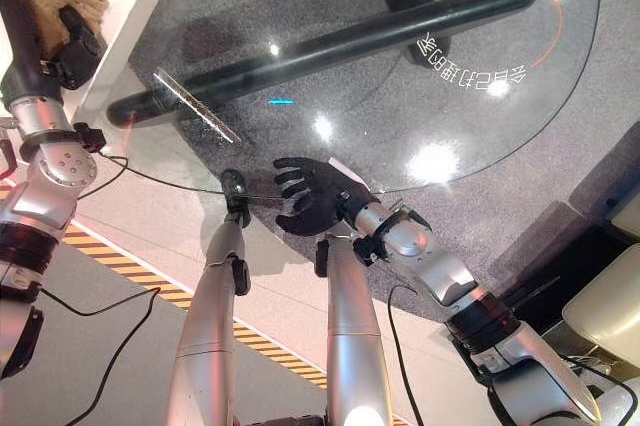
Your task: Wipe the table with a cloth and put it in the basket.
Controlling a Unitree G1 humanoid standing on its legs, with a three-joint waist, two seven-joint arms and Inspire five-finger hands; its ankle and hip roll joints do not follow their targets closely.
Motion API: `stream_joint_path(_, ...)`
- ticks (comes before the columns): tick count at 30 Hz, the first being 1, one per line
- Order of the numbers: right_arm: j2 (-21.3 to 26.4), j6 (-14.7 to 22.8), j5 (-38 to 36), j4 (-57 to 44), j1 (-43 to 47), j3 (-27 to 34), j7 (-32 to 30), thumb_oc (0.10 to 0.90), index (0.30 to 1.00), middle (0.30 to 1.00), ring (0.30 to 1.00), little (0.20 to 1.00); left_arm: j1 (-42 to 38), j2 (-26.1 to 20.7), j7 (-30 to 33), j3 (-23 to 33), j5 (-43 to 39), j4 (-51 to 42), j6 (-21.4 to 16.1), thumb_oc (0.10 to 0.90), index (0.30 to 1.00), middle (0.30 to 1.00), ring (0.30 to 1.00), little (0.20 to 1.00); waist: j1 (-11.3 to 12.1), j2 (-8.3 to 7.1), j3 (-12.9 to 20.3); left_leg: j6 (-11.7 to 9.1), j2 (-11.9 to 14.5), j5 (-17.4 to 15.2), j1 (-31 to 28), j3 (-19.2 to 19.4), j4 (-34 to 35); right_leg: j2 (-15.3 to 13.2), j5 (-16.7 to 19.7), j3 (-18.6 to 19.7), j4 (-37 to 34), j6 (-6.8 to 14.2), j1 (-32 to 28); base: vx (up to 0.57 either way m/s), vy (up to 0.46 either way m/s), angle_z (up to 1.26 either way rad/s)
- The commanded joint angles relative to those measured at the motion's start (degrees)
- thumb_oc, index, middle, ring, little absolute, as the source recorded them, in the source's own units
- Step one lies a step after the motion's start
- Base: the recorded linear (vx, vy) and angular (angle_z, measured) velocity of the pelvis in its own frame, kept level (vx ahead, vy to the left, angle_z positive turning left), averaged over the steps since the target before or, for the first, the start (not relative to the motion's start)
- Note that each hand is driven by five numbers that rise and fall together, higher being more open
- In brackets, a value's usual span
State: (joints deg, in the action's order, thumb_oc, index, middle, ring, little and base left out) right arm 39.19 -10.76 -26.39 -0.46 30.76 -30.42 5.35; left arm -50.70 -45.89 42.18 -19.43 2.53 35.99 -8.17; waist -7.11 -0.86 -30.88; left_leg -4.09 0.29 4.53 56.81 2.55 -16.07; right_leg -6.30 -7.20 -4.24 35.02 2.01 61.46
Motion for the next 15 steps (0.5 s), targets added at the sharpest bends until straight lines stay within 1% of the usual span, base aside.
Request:
stream_joint_path(1, -0.8, 0.3, 1.8, -2.0, -5.0, 0.2, -0.5, 0.800, 0.900, 0.900, 0.900, 0.900, 1.3, -1.4, 2.9, 5.2, -0.5, -2.9, -4.8, 0.800, 0.900, 0.900, 0.900, 0.900, 0.8, -0.27, 1.1, 4.6, -4.5, -5.6, -1.1, 3.4, -8.5, 4.9, 10.5, 2.3, -16.8, 0.3, -5.1, -0.02, -0.045, 0.01)
stream_joint_path(2, -1.1, 0.5, 2.3, -2.2, -5.5, 0.5, -0.3, 0.800, 0.900, 0.900, 0.900, 0.900, 2.1, -1.4, 2.8, 6.0, -0.4, -3.9, -5.7, 0.800, 0.900, 0.900, 0.900, 0.900, 0.9, -0.27, 1.1, 4.6, -4.5, -5.8, -1.6, 3.3, -8.5, 4.9, 10.3, 2.2, -16.8, 0.3, -5.6, 0.00, 0.000, 0.00)
stream_joint_path(3, -1.1, 0.5, 2.3, -2.2, -5.5, 0.4, -0.3, 0.800, 0.900, 0.900, 0.900, 0.900, 2.1, -1.4, 2.8, 6.0, -0.4, -3.9, -5.7, 0.800, 0.900, 0.900, 0.900, 0.900, 0.9, -0.27, 1.1, 4.6, -4.5, -5.8, -1.7, 3.3, -8.4, 4.9, 10.3, 2.2, -16.8, 0.3, -5.6, -0.02, -0.047, 0.00)
stream_joint_path(4, -1.4, 0.3, 2.7, -2.8, -6.0, 0.7, -0.3, 0.800, 0.900, 0.900, 0.900, 0.900, 3.0, -1.4, 2.8, 6.9, 0.2, -5.0, -6.7, 0.800, 0.900, 0.900, 0.900, 0.900, 1.1, -0.31, 1.1, 4.6, -4.6, -5.8, -2.3, 3.3, -8.2, 4.9, 10.2, 2.1, -16.8, 0.3, -6.3, 0.00, 0.000, 0.00)
stream_joint_path(6, -1.6, 0.1, 3.0, -3.5, -6.8, 0.9, -0.4, 0.800, 0.900, 0.900, 0.900, 0.900, 4.4, -1.5, 2.9, 7.8, 1.3, -6.7, -7.3, 0.800, 0.900, 0.900, 0.900, 0.900, 1.3, -0.26, 1.1, 4.7, -4.6, -5.8, -3.1, 3.1, -7.9, 4.8, 10.0, 1.9, -17.0, 0.2, -7.1, -0.01, -0.019, 0.00)
stream_joint_path(8, -2.1, -0.4, 3.7, -4.9, -8.5, 1.4, -0.6, 0.800, 0.900, 0.900, 0.900, 0.900, 7.4, -1.3, 3.8, 9.8, 2.6, -11.0, -8.4, 0.800, 0.900, 0.900, 0.900, 0.900, 1.7, -0.05, 1.1, 4.7, -4.8, -5.8, -4.4, 2.9, -7.4, 4.9, 9.3, 1.8, -16.7, 0.1, -8.4, -0.03, -0.037, 0.00)
stream_joint_path(9, -2.2, -0.4, 3.8, -5.1, -8.8, 1.5, -0.6, 0.800, 0.900, 0.900, 0.900, 0.900, 7.9, -1.3, 4.0, 10.1, 3.0, -11.6, -8.7, 0.800, 0.900, 0.900, 0.900, 0.900, 1.8, 0.00, 1.1, 4.7, -4.8, -5.8, -4.6, 2.8, -7.3, 4.9, 9.2, 1.8, -16.6, 0.0, -8.6, -0.03, -0.039, 0.00)
stream_joint_path(11, -2.6, 0.2, 5.0, -5.6, -10.8, 2.4, -0.1, 0.800, 0.900, 0.900, 0.900, 0.900, 10.7, -1.1, 4.3, 12.2, 4.6, -16.3, -9.4, 0.800, 0.900, 0.900, 0.900, 0.900, 2.2, 0.20, 1.1, 4.7, -4.8, -6.1, -5.9, 2.5, -7.3, 4.8, 8.5, 1.4, -16.3, -0.1, -10.1, -0.03, -0.049, 0.01)
stream_joint_path(13, -3.0, 0.5, 6.0, -5.8, -12.0, 2.9, 0.2, 0.800, 0.900, 0.900, 0.900, 0.900, 12.7, -1.0, 3.6, 13.6, 5.8, -19.7, -9.3, 0.800, 0.900, 0.900, 0.900, 0.900, 2.6, 0.35, 1.1, 4.7, -4.9, -6.1, -6.9, 2.2, -7.2, 4.7, 8.1, 0.9, -16.3, -0.2, -11.3, -0.03, -0.050, 0.01)
stream_joint_path(15, -3.5, 0.6, 7.1, -6.4, -13.3, 3.4, 0.5, 0.800, 0.900, 0.900, 0.900, 0.900, 15.0, -0.9, 2.7, 15.1, 6.9, -23.5, -8.4, 0.800, 0.900, 0.900, 0.900, 0.900, 3.0, 0.52, 1.1, 4.7, -5.1, -6.1, -8.0, 1.9, -7.0, 4.7, 7.8, 0.6, -16.3, -0.4, -12.5, -0.03, -0.054, 0.03)
